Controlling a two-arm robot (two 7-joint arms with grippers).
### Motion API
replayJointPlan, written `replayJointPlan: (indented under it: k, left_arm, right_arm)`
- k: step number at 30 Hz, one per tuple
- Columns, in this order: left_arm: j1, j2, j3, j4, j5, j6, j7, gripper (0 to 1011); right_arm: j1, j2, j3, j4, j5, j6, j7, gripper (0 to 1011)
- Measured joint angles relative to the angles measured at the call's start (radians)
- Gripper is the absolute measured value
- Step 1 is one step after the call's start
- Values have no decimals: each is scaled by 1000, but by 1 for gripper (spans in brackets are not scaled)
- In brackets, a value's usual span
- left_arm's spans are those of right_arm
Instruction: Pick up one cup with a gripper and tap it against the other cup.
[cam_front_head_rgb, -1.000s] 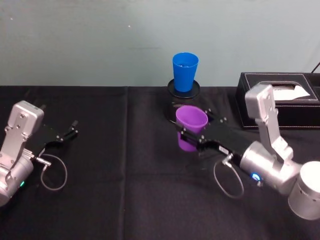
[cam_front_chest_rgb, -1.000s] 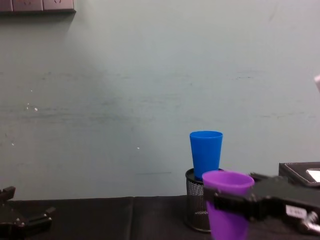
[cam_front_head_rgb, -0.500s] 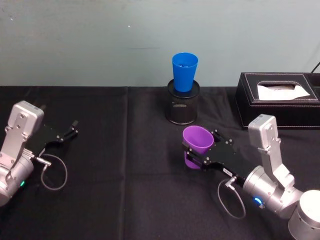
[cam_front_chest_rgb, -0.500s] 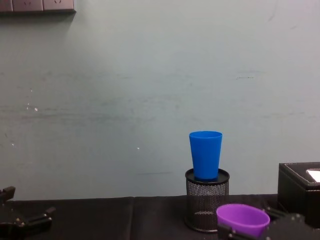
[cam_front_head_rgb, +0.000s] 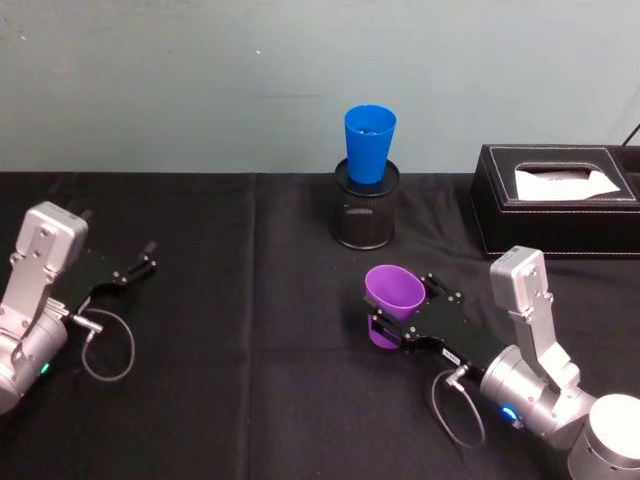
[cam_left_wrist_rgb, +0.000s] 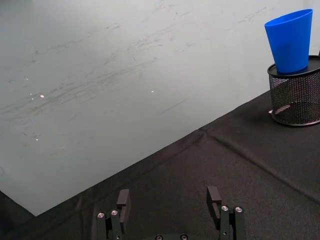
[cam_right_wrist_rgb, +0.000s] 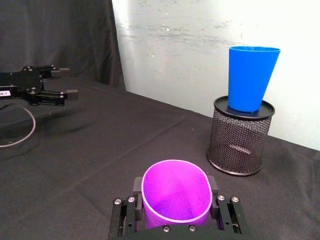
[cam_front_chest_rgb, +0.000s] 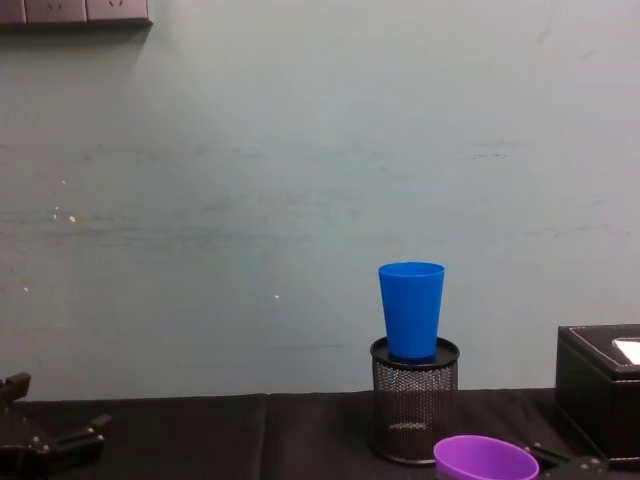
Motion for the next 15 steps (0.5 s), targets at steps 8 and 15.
replayJointPlan:
  k: [8, 15]
  left_arm:
    - [0, 0, 0, 0, 0, 0, 0, 1000]
    - [0, 0, 0, 0, 0, 0, 0, 1000]
  right_arm:
    - [0, 2, -2, -2, 0, 2, 0, 789]
    - [1, 3, -3, -4, 0, 4, 0, 969]
